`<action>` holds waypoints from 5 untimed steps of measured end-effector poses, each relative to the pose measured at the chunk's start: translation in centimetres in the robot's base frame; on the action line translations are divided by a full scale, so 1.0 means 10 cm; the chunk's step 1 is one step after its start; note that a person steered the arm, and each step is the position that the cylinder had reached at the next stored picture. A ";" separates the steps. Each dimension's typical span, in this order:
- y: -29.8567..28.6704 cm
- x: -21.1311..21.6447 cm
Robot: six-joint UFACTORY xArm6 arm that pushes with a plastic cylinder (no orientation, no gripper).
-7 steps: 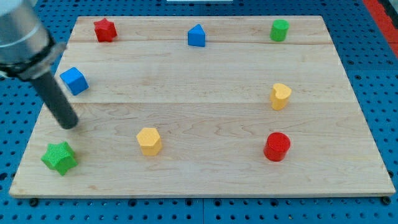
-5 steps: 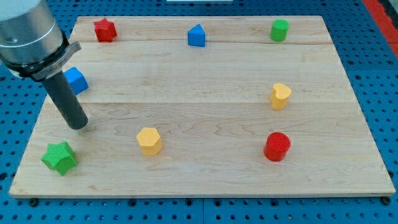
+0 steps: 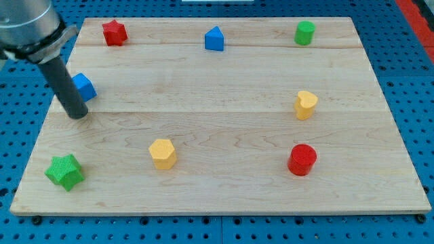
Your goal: Move the blue cube below the blue triangle
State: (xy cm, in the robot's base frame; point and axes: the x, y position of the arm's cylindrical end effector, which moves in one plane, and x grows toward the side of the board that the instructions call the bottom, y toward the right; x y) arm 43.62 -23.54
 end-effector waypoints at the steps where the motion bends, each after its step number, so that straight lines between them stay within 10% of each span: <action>1: 0.00 -0.18; 5: -0.37 -0.52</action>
State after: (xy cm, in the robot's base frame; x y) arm 38.43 -27.26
